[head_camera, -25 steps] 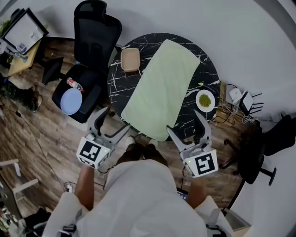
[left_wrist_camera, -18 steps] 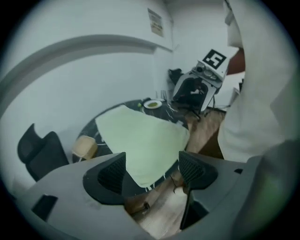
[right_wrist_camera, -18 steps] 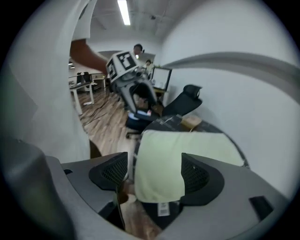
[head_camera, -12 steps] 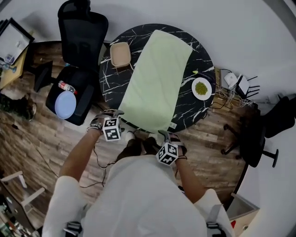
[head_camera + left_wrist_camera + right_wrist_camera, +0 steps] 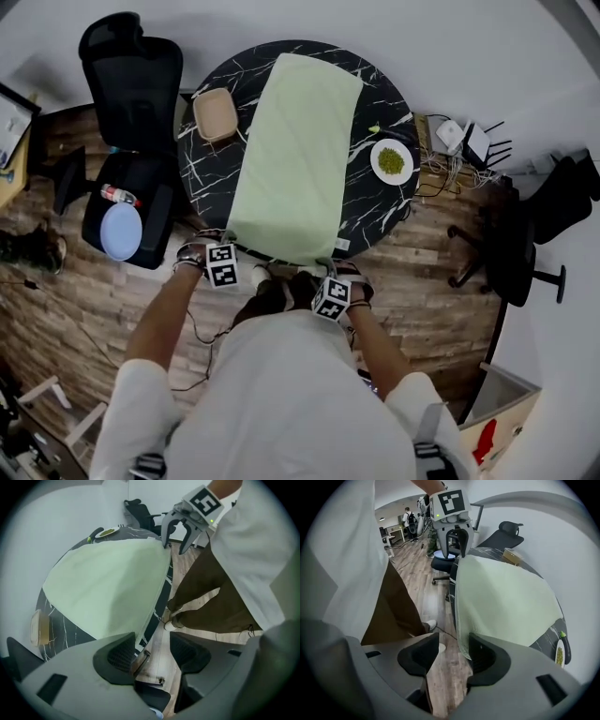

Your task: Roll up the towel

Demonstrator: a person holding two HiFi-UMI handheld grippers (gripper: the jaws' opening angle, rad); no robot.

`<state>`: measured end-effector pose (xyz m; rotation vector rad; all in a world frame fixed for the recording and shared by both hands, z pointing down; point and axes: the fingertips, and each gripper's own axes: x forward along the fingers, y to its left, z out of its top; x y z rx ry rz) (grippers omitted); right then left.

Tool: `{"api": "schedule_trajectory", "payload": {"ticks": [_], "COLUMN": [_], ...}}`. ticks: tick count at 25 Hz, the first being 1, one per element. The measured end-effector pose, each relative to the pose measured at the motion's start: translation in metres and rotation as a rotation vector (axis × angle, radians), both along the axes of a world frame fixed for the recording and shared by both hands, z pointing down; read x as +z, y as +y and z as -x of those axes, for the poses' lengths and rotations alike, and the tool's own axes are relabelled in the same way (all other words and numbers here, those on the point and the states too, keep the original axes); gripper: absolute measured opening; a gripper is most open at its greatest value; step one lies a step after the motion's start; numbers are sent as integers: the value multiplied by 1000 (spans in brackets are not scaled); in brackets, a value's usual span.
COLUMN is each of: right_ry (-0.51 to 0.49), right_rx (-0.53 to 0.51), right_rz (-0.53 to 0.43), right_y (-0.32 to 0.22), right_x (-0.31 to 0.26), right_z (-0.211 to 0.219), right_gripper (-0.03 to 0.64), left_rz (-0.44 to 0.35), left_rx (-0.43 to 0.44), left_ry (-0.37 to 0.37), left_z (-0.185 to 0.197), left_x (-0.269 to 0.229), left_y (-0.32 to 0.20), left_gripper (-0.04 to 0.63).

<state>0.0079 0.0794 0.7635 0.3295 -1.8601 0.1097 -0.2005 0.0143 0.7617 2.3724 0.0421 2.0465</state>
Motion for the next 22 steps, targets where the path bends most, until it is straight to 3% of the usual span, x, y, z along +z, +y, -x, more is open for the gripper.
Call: {"api": "schedule_trajectory", "payload": {"ticks": [4, 8, 15, 22], "right_ry": [37, 85, 105, 82], "right_rx": [-46, -46, -34, -24], "right_rz": [-37, -104, -104, -100], "right_y": [-2, -9, -2, 7], "right_x": [3, 4, 0, -6], "right_z": [-4, -7, -14, -19], "right_gripper": [175, 69, 14, 11], "left_rz": [-35, -49, -29, -119], "left_rx": [-9, -27, -12, 17], "left_ry": [8, 23, 29, 12], "left_z": [-3, -2, -1, -2], "left_x": [5, 4, 3, 4], "left_y": [-4, -9, 2, -4], "left_gripper": [219, 172, 170, 37]}}
